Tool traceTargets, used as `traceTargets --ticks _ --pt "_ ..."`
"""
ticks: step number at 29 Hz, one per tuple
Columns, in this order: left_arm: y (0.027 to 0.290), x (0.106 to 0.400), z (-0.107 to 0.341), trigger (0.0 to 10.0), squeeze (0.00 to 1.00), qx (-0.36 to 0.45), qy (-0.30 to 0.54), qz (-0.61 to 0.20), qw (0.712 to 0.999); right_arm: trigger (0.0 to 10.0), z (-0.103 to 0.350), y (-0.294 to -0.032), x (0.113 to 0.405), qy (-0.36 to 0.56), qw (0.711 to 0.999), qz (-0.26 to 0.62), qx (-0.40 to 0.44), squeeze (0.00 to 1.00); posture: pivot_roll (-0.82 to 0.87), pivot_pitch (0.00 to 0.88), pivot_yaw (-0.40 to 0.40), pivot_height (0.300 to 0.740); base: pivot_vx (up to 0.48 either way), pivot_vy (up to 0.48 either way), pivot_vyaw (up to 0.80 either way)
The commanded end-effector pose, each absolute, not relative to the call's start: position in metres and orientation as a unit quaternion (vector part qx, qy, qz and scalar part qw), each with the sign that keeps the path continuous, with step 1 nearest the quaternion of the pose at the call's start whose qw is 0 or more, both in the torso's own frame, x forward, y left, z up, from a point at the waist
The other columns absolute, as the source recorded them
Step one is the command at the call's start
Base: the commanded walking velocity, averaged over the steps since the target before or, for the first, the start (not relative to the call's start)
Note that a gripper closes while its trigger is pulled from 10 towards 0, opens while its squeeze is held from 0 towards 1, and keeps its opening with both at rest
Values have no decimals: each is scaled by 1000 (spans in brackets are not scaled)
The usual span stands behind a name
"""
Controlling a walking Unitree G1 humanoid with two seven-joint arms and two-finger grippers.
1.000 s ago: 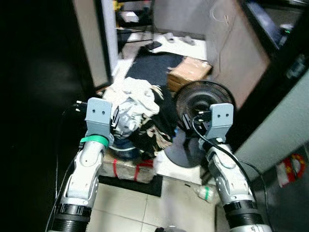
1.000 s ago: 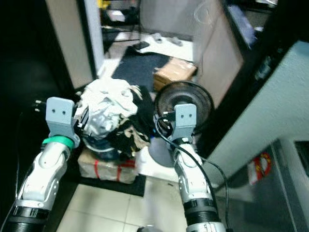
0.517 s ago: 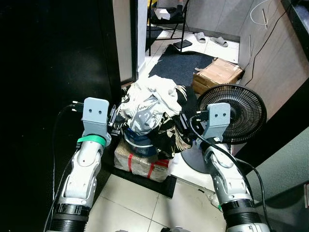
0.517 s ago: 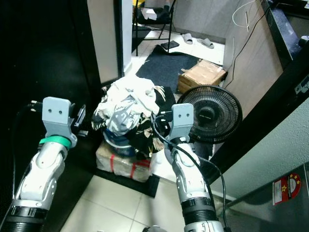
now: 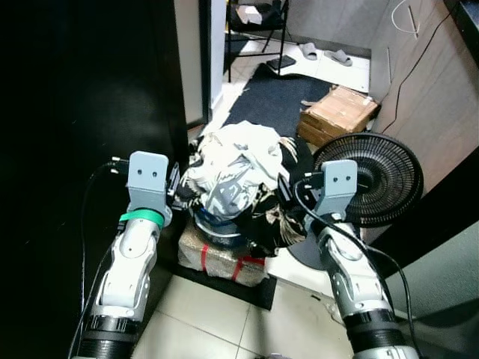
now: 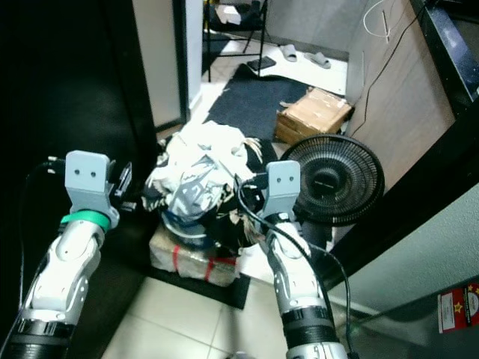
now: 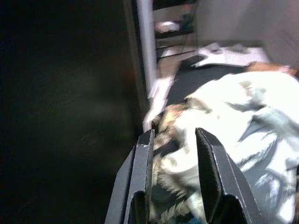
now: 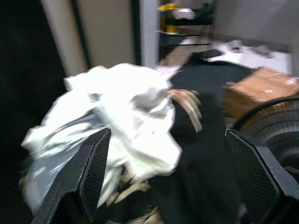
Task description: Clothes washing
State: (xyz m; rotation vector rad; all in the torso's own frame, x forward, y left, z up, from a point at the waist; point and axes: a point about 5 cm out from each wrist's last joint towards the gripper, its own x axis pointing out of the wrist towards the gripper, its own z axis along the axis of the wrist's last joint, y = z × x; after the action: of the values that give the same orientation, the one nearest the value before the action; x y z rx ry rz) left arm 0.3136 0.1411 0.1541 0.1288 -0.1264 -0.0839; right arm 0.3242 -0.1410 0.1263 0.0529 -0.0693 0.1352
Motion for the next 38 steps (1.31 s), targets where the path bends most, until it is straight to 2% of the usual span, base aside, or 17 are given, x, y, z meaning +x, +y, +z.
traceTargets --ticks 1,12,22,24,26,30,34,38 --pt "146 312 148 10000 0 67 -54 -35 996 10000 125 -141 324 -34 997 67 30 0 -25 0 -7 740 412 0 0" --pt "146 313 148 10000 0 67 -53 -38 996 10000 124 -142 322 -33 997 63 29 0 -26 0 -5 740 365 0 0" --pt "146 314 150 10000 0 65 -52 -47 995 10000 124 -145 323 -31 997 59 28 0 -27 0 -5 740 0 0 0" --pt "143 315 152 10000 0 74 -54 -72 993 10000 124 -147 323 -32 998 56 22 0 -28 0 -5 740 0 0 0" --pt "133 317 154 10000 0 98 -55 -135 984 10000 125 -153 325 -35 998 49 4 0 -28 0 -5 740 0 0 0" --pt "123 323 156 10000 0 127 -49 -172 975 10000 129 -161 329 -40 998 40 -5 0 -34 0 3 740 0 0 0" --pt "123 335 158 10000 0 135 -39 -171 975 10000 133 -170 336 -41 999 30 -15 0 -43 0 15 740 0 0 0" --pt "136 350 163 10000 0 121 -22 -135 983 10000 134 -175 343 -34 999 28 -30 0 -44 0 31 740 0 0 0"
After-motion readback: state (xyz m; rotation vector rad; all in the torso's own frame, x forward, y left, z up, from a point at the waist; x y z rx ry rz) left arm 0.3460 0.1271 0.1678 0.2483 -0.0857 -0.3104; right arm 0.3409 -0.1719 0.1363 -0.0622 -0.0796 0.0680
